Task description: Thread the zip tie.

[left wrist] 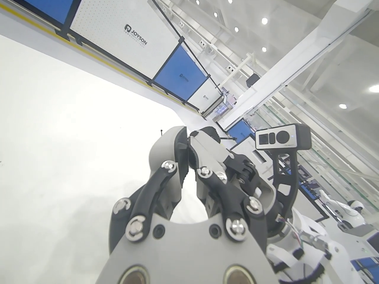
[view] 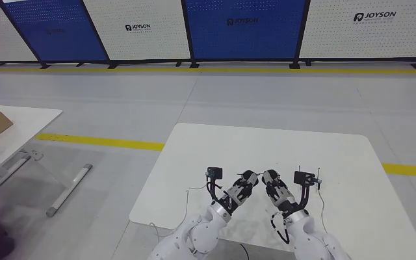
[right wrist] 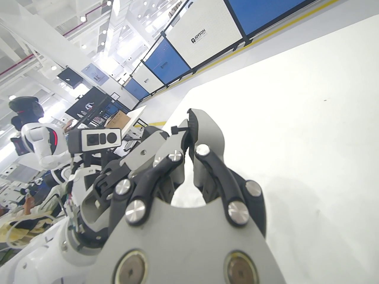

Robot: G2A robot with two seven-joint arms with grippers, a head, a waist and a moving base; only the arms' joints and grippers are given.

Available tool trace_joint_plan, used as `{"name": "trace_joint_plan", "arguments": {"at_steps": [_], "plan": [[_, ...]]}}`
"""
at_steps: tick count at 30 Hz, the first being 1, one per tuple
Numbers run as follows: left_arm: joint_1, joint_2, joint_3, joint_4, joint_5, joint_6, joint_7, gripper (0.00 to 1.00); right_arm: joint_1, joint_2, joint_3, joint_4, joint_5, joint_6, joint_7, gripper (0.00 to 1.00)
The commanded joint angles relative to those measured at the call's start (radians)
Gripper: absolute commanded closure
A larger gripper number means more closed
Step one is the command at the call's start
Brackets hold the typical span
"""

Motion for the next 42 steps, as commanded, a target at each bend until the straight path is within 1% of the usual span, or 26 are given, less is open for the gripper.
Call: {"name": "trace_joint_plan", "arguments": {"at_steps": [1,2,3,4,5,6,11,15,18,19,20,22,23,30,32,34,35,36,37,39,42], "plan": [[0.0,0.0,-0.001,-0.002,-0.005,0.003,0.007,1.0,0.0,0.0,0.0,-0.001,0.0,0.001,0.003,1.0],[0.0,-0.001,-0.003,-0.003,-0.009,0.006,0.013,1.0,0.0,0.0,0.001,-0.002,0.003,0.002,0.004,0.65],[0.0,-0.001,-0.004,-0.004,-0.014,0.01,0.017,1.0,0.0,0.0,0.002,-0.003,0.005,0.002,0.005,0.51],[0.0,-0.002,-0.004,-0.003,-0.019,0.015,0.018,1.0,0.0,0.0,0.003,-0.003,0.007,0.001,0.006,0.02],[-0.002,-0.002,-0.005,0.0,-0.022,0.025,0.016,1.0,0.0,0.0,0.004,-0.003,0.01,-0.001,0.006,0.0],[-0.006,-0.003,-0.006,0.004,-0.029,0.037,0.017,1.0,0.0,0.0,0.006,-0.003,0.012,-0.004,0.006,0.0],[-0.018,-0.009,-0.001,0.009,-0.06,0.05,0.028,1.0,-0.004,0.003,0.019,-0.003,0.013,-0.009,0.014,0.0],[-0.021,-0.015,-0.002,0.004,-0.111,0.068,0.057,1.0,-0.009,0.004,0.03,-0.003,0.006,0.0,0.014,0.0],[-0.019,-0.02,-0.009,-0.009,-0.186,0.063,0.067,1.0,-0.015,0.006,0.046,0.001,0.005,0.012,0.005,0.0],[-0.017,-0.021,-0.012,-0.013,-0.212,0.056,0.061,1.0,-0.016,0.006,0.053,0.006,-0.004,0.024,-0.001,0.0],[-0.016,-0.02,-0.014,-0.016,-0.247,0.047,0.028,1.0,-0.015,0.008,0.059,0.015,-0.049,0.054,-0.013,0.0],[-0.016,-0.02,-0.014,-0.016,-0.247,0.047,0.028,1.0,-0.01,0.007,0.053,0.025,-0.107,0.105,-0.023,0.0],[-0.016,-0.02,-0.014,-0.016,-0.247,0.047,0.028,1.0,-0.009,0.007,0.051,0.024,-0.111,0.112,-0.027,0.0],[-0.016,-0.02,-0.014,-0.016,-0.247,0.047,0.028,1.0,-0.009,0.007,0.051,0.024,-0.111,0.112,-0.027,0.0],[-0.015,-0.021,-0.013,-0.02,-0.273,0.047,0.015,1.0,-0.007,0.007,0.051,0.029,-0.112,0.102,-0.027,0.0],[-0.011,-0.023,-0.018,-0.03,-0.332,0.041,0.0,1.0,0.003,0.009,0.051,0.037,-0.132,0.078,-0.003,0.0],[-0.008,-0.023,-0.021,-0.035,-0.363,0.037,-0.016,1.0,0.008,0.011,0.052,0.043,-0.151,0.059,0.009,0.0],[-0.004,-0.023,-0.028,-0.044,-0.423,0.031,-0.046,1.0,0.016,0.015,0.057,0.054,-0.182,0.037,0.024,0.0],[-0.003,-0.022,-0.038,-0.049,-0.46,0.029,-0.063,1.0,0.02,0.017,0.061,0.06,-0.198,0.023,0.027,0.0],[-0.002,-0.02,-0.055,-0.056,-0.488,0.029,-0.078,1.0,0.027,0.019,0.07,0.074,-0.208,0.006,0.046,0.0],[-0.001,-0.02,-0.059,-0.058,-0.494,0.029,-0.081,1.0,0.035,0.024,0.082,0.078,-0.236,-0.016,0.067,0.0]]}}
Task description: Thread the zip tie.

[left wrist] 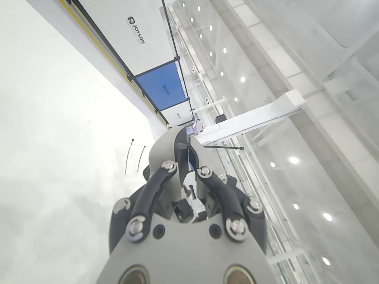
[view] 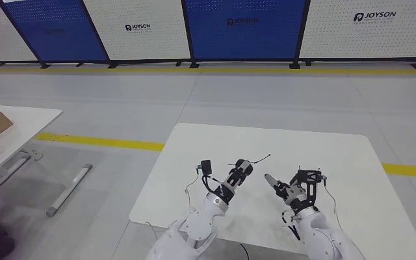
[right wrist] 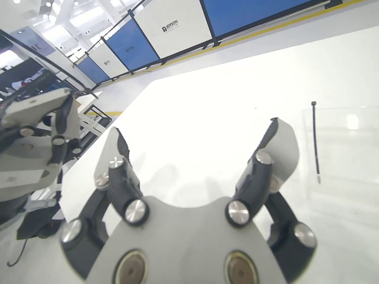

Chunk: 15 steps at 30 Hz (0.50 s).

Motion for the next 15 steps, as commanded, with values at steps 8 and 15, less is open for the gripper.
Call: {"name": "trace_joint_plan", "arguments": {"at_steps": [8,15], "plan": [[-0.001,-0.001,0.002,0.002,0.002,0.006,-0.001,1.0,-0.004,-0.001,-0.009,-0.005,0.017,-0.01,0.002,0.0],[-0.005,-0.002,0.011,0.01,0.017,0.005,-0.003,1.0,0.009,-0.012,-0.048,0.011,0.029,0.024,-0.041,0.0]]}}
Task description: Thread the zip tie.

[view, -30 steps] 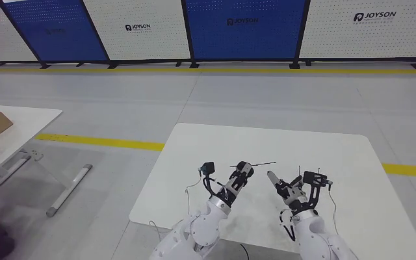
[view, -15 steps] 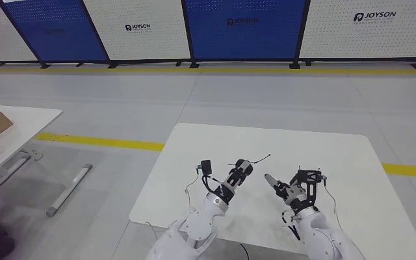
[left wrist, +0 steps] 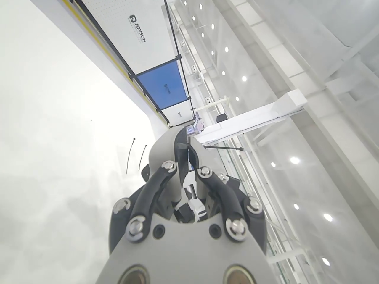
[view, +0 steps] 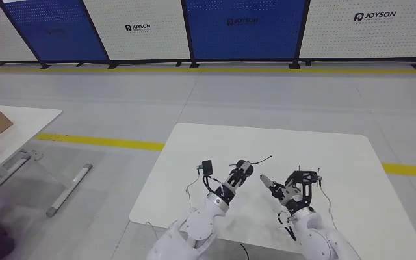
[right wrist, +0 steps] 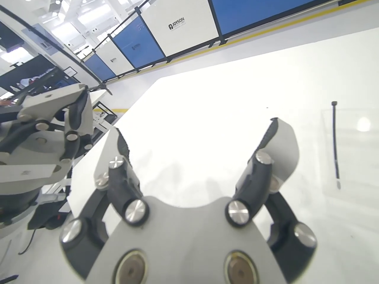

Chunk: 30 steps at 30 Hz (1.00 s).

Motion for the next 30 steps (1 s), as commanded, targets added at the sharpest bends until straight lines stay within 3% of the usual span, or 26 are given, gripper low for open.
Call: {"name": "trace_joint_plan", "arguments": {"at_steps": [1,2,3,8,19,30], "plan": [[-0.001,0.0,0.004,0.001,0.011,-0.002,0.002,1.0,0.005,-0.003,-0.008,0.003,0.002,0.016,-0.013,0.26],[-0.001,0.0,0.005,0.002,0.019,-0.003,0.003,1.0,0.007,-0.004,-0.011,0.004,0.004,0.02,-0.017,0.71],[-0.001,-0.001,0.008,0.003,0.024,-0.004,0.005,1.0,0.009,-0.005,-0.014,0.005,0.005,0.022,-0.02,0.73],[-0.003,-0.002,0.014,0.008,0.029,-0.008,0.004,1.0,0.008,-0.006,-0.02,-0.003,0.016,0.0,-0.019,0.74],[-0.009,-0.002,0.019,0.022,-0.002,0.004,-0.046,1.0,-0.006,-0.003,-0.019,-0.016,0.0,-0.048,-0.028,0.66],[-0.009,-0.002,0.021,0.021,-0.007,0.013,-0.059,1.0,-0.017,0.0,-0.019,-0.02,-0.023,-0.094,-0.036,0.69]]}}
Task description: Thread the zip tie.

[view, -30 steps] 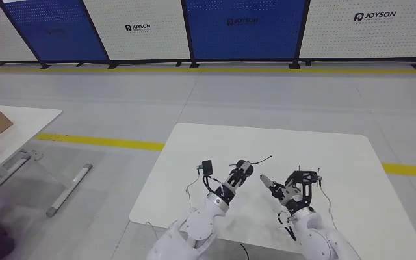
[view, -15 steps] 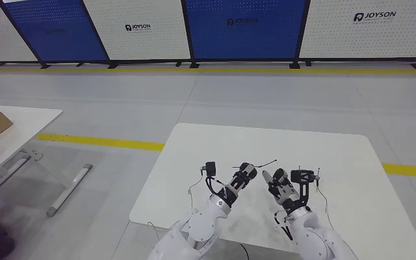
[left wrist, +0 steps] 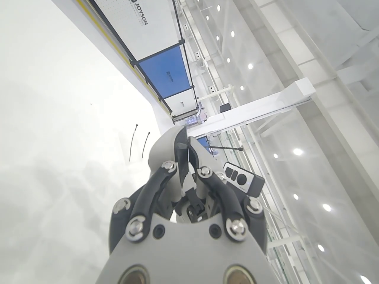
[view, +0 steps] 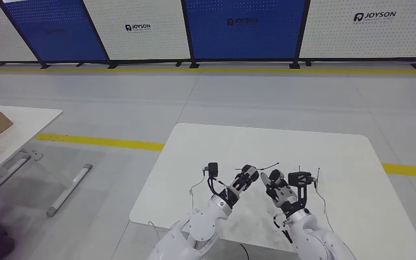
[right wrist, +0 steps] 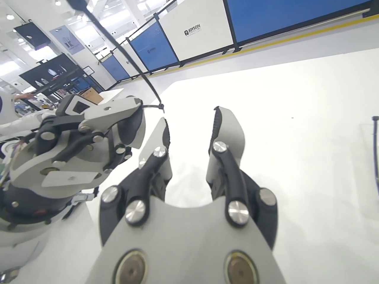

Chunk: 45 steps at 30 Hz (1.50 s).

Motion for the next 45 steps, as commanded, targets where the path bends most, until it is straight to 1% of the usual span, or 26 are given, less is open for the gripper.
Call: {"name": "trace_joint_plan", "arguments": {"at_steps": [1,4,8,16,18,21,28,30,35,40,45], "plan": [[0.001,0.001,-0.001,0.001,0.0,0.001,-0.004,1.0,-0.001,0.001,0.0,0.0,-0.004,-0.007,0.001,0.69],[0.001,0.001,0.002,0.004,0.013,0.004,-0.005,1.0,-0.003,0.001,0.001,-0.001,-0.008,-0.013,-0.002,0.66],[0.001,0.001,0.008,0.005,0.023,0.005,-0.006,1.0,-0.005,0.002,0.002,-0.003,-0.009,-0.017,-0.01,0.67],[0.001,0.001,0.016,0.006,0.035,0.007,-0.01,1.0,-0.005,0.002,0.002,-0.001,-0.012,-0.017,-0.012,0.77],[0.0,0.001,0.018,0.006,0.039,0.009,-0.011,1.0,-0.004,0.003,0.001,0.0,-0.023,-0.015,-0.015,0.76],[-0.002,0.001,0.022,0.008,0.044,0.013,-0.008,1.0,-0.004,0.002,-0.001,0.001,-0.028,-0.014,-0.018,0.8],[-0.008,0.0,0.029,0.008,0.048,0.021,-0.011,1.0,0.002,0.003,-0.005,0.002,-0.042,-0.017,-0.009,0.8],[-0.009,0.0,0.029,0.008,0.048,0.023,-0.011,1.0,0.003,0.003,-0.007,0.003,-0.049,-0.018,-0.007,0.78],[-0.01,0.0,0.028,0.01,0.046,0.025,-0.011,1.0,0.008,0.003,-0.012,0.007,-0.057,-0.023,-0.002,0.8],[-0.009,0.0,0.028,0.012,0.046,0.024,-0.01,1.0,0.009,0.004,-0.012,0.007,-0.056,-0.031,-0.001,0.8],[-0.009,0.0,0.033,0.015,0.048,0.026,-0.014,1.0,0.008,0.004,-0.011,0.006,-0.053,-0.038,-0.003,0.78]]}}
